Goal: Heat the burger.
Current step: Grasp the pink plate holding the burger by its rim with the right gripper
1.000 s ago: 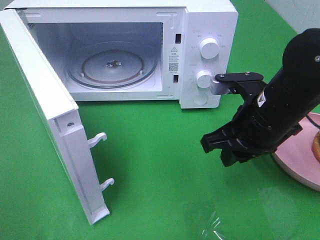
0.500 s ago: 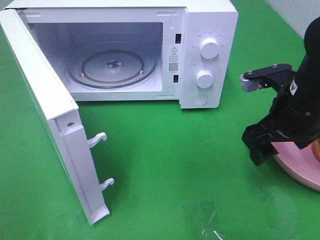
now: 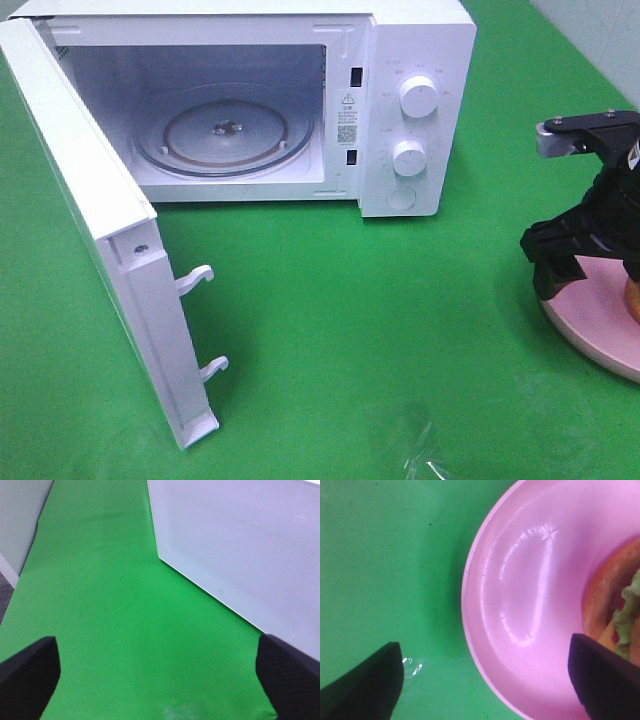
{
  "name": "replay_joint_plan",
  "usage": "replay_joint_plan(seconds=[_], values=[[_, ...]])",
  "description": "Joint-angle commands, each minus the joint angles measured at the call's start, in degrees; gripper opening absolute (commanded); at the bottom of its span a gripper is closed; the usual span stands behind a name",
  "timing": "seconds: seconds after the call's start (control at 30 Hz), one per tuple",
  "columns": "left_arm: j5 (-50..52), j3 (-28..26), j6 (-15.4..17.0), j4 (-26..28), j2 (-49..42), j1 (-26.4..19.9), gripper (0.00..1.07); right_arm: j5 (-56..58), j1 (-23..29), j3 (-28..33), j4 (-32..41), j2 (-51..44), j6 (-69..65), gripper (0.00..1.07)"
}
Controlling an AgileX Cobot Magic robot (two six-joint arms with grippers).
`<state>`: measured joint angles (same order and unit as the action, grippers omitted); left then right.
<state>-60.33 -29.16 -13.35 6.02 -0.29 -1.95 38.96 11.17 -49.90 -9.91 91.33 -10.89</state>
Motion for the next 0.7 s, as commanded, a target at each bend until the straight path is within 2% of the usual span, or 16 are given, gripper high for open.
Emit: replay_joint_plan(seconds=[0.03, 0.7], values=[[0.34, 0.17, 0.29, 0.29, -1.15, -0.17, 1.00, -0.57, -0.40, -0.17, 0.17, 1.09, 0.63, 0.82], [0.34, 0.17, 0.29, 0.29, -1.15, -0.17, 1.00, -6.93, -0.40, -0.17, 1.49, 9.40, 1.09, 0.79]])
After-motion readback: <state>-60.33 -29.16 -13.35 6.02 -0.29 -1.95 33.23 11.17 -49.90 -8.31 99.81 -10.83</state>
